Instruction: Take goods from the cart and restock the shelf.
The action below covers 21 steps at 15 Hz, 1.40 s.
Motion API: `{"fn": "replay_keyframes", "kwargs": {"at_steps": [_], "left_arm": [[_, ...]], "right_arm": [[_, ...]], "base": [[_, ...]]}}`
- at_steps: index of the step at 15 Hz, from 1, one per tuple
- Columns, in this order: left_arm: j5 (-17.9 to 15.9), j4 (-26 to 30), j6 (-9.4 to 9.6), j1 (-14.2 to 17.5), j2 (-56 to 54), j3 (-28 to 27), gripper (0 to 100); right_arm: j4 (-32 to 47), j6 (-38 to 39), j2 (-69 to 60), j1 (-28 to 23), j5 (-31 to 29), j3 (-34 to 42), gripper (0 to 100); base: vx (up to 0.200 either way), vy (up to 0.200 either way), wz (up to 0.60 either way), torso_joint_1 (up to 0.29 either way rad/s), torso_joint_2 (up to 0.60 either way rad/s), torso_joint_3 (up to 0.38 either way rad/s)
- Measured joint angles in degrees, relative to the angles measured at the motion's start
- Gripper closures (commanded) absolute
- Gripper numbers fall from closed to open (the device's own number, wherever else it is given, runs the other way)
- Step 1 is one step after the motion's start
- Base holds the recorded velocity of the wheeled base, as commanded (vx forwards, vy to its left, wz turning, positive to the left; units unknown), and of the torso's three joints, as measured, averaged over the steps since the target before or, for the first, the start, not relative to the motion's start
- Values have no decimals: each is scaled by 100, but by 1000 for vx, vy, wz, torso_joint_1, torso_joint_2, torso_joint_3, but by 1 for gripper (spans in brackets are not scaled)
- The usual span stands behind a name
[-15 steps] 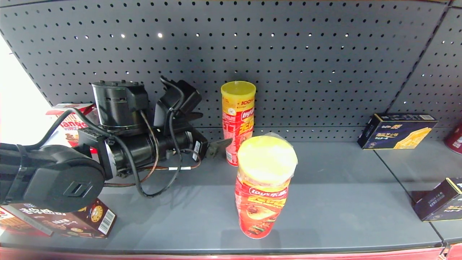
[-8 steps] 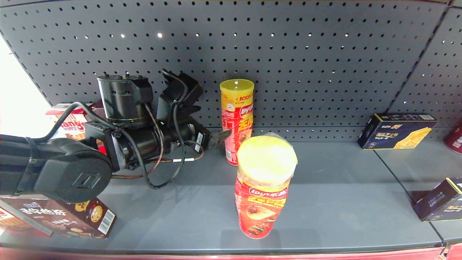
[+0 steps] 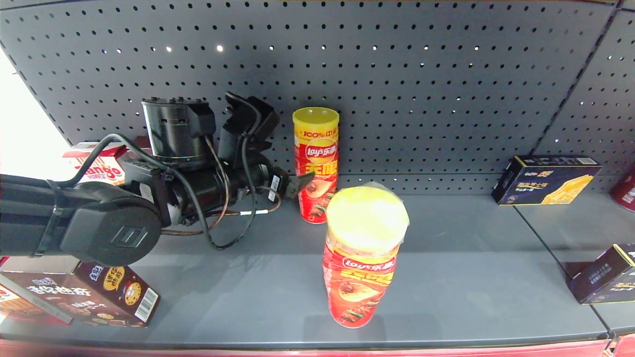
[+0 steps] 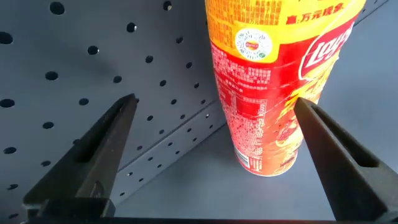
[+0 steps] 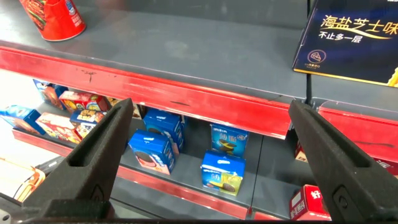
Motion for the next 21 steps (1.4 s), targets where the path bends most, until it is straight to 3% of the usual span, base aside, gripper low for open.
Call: {"fn": "replay_keyframes", "kwargs": {"at_steps": [4,15,21], "left_arm": [[90,0,67,9,-45,57,0],[814,213,126,11,-240,115,0],[852,268,126,5,-310,171,0]], "right_arm": [[0,0,0,0,0,0,0],[0,0,0,2,0,0,0],[-5,2,0,2,0,0,0]], "base": [[0,0,0,0,0,0],[0,0,0,0,0,0],[0,0,0,0,0,0]]}}
